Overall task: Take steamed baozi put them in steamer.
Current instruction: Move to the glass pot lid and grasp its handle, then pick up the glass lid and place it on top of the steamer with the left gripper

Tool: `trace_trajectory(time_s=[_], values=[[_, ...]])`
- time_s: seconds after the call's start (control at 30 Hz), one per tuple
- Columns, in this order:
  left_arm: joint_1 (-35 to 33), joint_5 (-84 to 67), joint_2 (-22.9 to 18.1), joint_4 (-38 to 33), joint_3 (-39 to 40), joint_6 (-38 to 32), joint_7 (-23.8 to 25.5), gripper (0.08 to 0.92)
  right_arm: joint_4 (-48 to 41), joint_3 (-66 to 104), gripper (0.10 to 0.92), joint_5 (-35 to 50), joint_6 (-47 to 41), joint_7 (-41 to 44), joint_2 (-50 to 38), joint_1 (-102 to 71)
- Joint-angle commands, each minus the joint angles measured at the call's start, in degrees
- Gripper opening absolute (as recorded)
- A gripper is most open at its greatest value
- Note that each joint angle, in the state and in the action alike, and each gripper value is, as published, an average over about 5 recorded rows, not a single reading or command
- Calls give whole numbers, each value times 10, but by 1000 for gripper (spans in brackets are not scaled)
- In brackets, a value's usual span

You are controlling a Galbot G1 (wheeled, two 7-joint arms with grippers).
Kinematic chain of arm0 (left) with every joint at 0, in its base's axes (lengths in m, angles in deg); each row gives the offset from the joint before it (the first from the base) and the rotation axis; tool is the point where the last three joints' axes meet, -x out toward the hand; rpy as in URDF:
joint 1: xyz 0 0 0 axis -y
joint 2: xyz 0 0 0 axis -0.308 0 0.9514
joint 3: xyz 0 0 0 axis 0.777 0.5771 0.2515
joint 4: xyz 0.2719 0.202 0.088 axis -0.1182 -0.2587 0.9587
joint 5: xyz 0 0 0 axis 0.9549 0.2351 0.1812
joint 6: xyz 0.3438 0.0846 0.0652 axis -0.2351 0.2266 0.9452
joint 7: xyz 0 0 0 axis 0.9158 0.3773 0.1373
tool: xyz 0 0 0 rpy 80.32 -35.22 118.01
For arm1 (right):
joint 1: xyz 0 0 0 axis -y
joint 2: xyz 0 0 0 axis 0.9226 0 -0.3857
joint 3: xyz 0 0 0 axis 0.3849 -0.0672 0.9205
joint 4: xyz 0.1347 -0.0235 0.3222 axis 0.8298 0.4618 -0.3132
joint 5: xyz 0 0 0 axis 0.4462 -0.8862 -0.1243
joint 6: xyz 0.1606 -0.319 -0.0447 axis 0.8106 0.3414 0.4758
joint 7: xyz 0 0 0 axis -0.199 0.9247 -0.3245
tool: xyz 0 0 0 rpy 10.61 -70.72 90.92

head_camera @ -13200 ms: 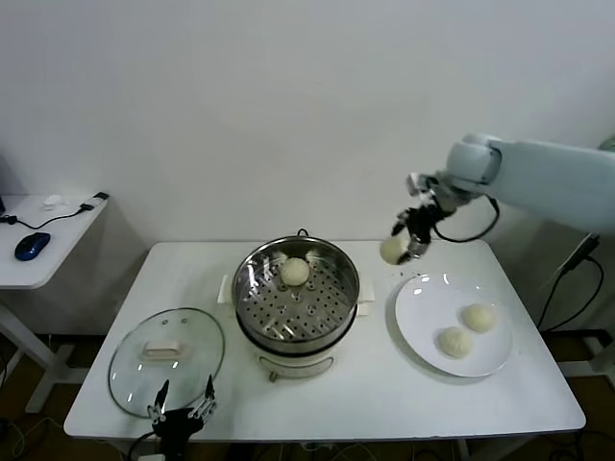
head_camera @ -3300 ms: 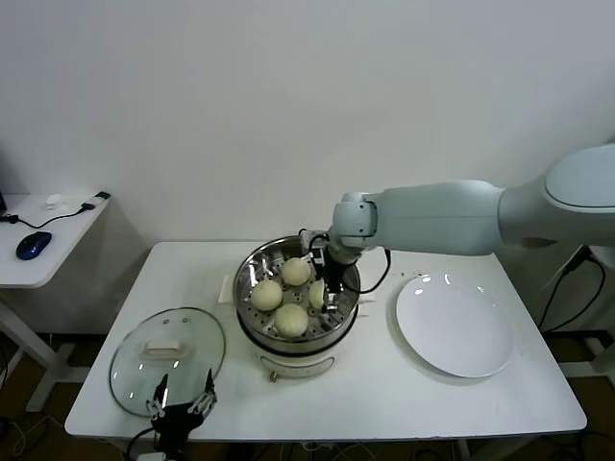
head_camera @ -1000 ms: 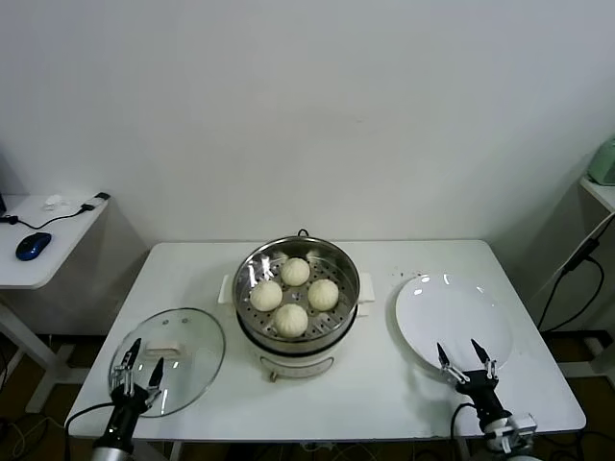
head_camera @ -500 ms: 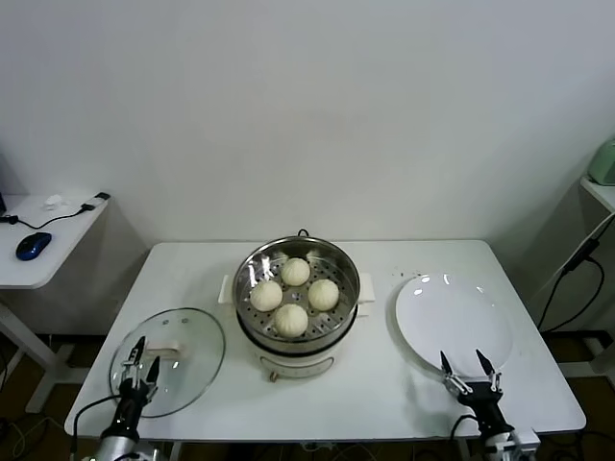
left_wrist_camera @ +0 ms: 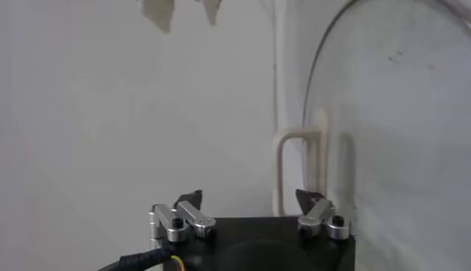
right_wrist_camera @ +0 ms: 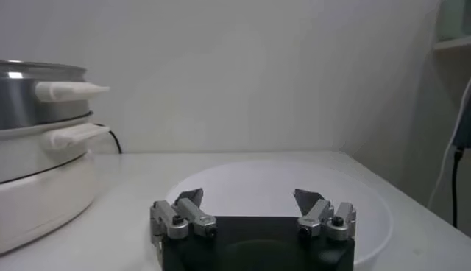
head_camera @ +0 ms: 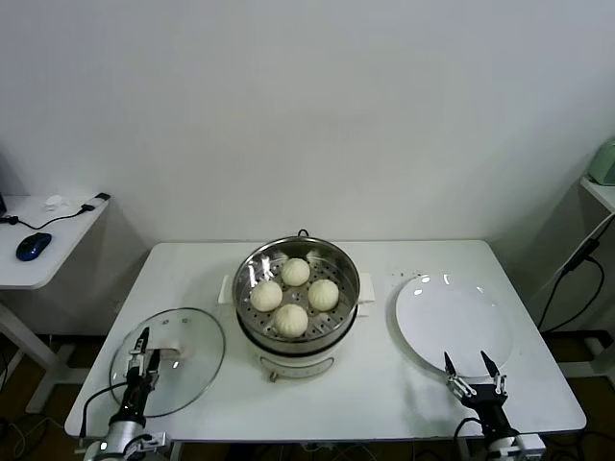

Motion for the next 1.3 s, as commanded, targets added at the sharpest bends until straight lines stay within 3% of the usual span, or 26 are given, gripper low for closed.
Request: trace_trajectory(time_s=[0.03, 0.7, 0.97, 1.17, 1.3], values=[[25, 20, -3, 30, 1, 9, -2, 749, 3, 1, 823, -3, 0, 0, 2, -2], [17, 16, -15, 30, 5, 16, -6, 172, 0, 0, 823, -14, -1, 2, 8, 3], [2, -19, -15, -7, 6, 25, 8, 132, 10, 10, 823, -16, -2, 2, 6, -1], [-26, -94, -11, -114, -3, 30, 50, 132, 21, 19, 823, -44, -15, -3, 4, 0], [-42, -165, 14, -191, -22, 48, 111, 132, 28, 21, 823, -77, -31, -22, 7, 6]])
